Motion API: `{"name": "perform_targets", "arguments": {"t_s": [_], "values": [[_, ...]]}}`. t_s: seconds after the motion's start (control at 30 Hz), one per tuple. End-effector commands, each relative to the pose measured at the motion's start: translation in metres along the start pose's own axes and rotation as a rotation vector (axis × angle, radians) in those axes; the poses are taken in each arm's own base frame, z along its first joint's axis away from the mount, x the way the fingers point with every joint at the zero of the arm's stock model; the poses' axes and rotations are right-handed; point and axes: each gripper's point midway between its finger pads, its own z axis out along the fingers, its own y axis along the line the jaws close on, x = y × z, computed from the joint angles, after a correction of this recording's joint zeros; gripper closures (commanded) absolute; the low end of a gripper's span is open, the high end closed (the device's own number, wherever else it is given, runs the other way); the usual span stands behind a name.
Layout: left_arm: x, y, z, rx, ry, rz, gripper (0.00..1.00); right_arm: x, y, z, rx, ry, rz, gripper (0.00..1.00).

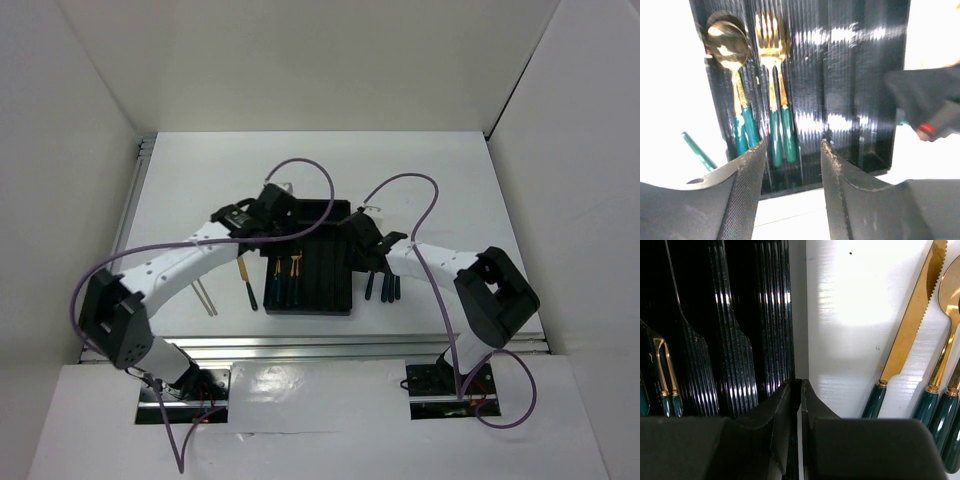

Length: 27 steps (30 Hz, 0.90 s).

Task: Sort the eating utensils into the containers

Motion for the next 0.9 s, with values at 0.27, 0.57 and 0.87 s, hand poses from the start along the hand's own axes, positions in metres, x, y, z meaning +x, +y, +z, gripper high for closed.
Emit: {"name": "perform_targets", "arguments": {"t_s": [0.27, 0.57, 0.87], "values": [[0.015, 0.127, -0.02, -0.166, -0.058, -0.301, 0.43, 0.002, 0.016, 0.0, -0.037, 0.018, -0.025, 0.97], [0.05, 0.132, 0.009, -0.164, 0.015, -0.365, 0.45, -0.002, 0.022, 0.0, -0.057, 0.011, -0.05, 0.83], [0.067, 0.128, 0.031, -0.153, 0.055, -0.388, 0.48, -0.015, 0.029, -0.012, -0.09, -0.026, -0.067, 0.55]]}}
